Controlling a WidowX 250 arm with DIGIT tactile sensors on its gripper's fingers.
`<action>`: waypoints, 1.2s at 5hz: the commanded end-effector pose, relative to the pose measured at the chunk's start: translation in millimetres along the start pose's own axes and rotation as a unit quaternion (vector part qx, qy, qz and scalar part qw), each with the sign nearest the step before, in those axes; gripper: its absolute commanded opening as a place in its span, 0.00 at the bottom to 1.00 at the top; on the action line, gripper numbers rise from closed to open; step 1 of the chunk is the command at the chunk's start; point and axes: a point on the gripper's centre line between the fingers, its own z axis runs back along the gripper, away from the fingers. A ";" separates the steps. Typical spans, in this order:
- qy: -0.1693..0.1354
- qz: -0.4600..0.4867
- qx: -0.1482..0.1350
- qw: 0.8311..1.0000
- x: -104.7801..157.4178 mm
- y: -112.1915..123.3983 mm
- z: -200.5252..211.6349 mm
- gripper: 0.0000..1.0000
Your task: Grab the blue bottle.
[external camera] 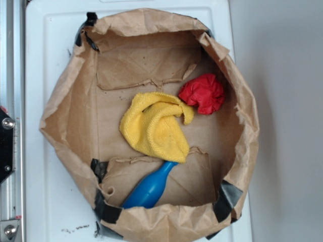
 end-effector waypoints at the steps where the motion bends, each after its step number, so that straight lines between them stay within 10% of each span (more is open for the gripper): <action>1: 0.000 0.000 0.000 1.000 0.0 0.0 0.0 1.00; 3: -0.033 0.136 -0.060 0.988 71.8 -45.0 1.3 1.00; 4: -0.069 0.260 -0.108 0.957 119.5 -63.1 -13.7 1.00; 5: -0.128 0.359 -0.151 0.912 157.5 -51.5 -40.3 1.00; 6: -0.113 0.398 -0.154 0.897 174.6 -31.8 -69.8 1.00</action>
